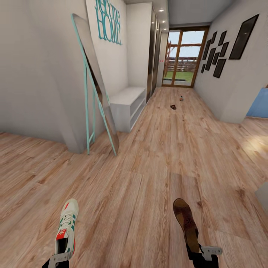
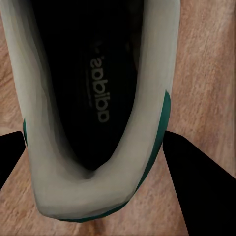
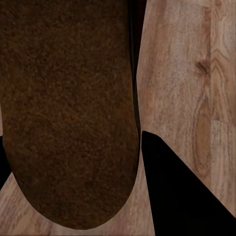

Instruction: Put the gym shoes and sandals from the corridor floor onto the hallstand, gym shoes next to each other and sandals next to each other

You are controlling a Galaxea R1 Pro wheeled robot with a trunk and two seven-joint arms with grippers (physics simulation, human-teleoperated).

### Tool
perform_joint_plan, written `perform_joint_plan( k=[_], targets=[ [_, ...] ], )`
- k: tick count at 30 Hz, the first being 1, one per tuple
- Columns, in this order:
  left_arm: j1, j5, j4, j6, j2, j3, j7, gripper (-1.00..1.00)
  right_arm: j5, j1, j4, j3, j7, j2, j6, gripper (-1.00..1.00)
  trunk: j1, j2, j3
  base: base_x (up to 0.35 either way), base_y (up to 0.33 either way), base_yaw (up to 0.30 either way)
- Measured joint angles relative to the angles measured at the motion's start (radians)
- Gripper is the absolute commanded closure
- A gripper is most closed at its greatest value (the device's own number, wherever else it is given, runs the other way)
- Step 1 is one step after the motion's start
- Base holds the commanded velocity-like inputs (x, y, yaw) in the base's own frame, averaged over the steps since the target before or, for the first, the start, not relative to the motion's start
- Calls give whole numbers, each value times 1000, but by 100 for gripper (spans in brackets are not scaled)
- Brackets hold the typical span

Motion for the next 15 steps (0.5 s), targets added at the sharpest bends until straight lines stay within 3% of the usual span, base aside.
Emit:
perform_joint_plan(
  k=[10, 15],
  targets=[
    [3, 1, -1, -3, 1, 1, -1, 100, 0, 0, 0, 0, 0, 0, 0, 100, 0, 0, 14, 0, -1, 0],
    [3, 1, -1, -3, -1, 0, -1, 100, 0, 0, 0, 0, 0, 1, -1, 100, 0, 0, 15, 0, -146, 0]
  ],
)
